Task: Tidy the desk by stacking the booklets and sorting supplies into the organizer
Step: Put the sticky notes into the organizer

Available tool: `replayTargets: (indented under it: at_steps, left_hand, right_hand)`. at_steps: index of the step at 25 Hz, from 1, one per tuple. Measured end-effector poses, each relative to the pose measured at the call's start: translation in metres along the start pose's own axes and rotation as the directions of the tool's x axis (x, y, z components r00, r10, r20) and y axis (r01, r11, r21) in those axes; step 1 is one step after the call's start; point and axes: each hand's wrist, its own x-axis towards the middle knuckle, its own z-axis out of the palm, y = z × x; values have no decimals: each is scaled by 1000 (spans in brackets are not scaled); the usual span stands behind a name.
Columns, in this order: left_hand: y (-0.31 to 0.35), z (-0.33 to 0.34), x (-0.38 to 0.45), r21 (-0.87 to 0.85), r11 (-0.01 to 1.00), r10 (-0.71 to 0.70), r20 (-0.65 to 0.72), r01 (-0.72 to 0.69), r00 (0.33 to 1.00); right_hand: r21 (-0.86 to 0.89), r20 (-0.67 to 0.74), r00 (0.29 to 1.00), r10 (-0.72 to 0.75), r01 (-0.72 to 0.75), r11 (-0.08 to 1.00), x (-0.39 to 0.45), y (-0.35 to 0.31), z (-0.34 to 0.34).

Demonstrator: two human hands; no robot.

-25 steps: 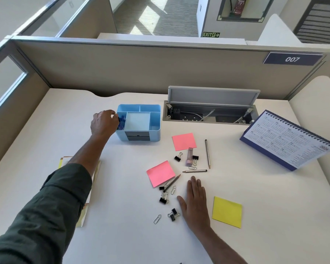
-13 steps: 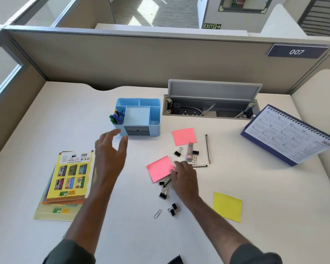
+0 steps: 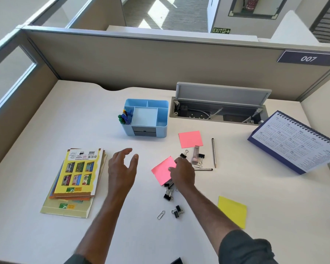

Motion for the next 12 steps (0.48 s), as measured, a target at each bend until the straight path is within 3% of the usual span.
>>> replayTargets:
  at_steps: [2, 7, 12]
  left_hand:
    - [-4, 5, -1, -37, 999, -37, 67, 39, 997]
    - [1, 16, -3, -47, 979, -170, 334, 197, 927]
    - [20, 18, 13, -71, 996, -26, 318, 51, 948]
  right_hand:
    - [264, 40, 997, 58, -67, 962, -1, 3, -9]
    - [643, 41, 999, 20, -41, 765, -11, 6, -33]
    - [884, 173, 985, -4, -154, 441, -24, -4, -55]
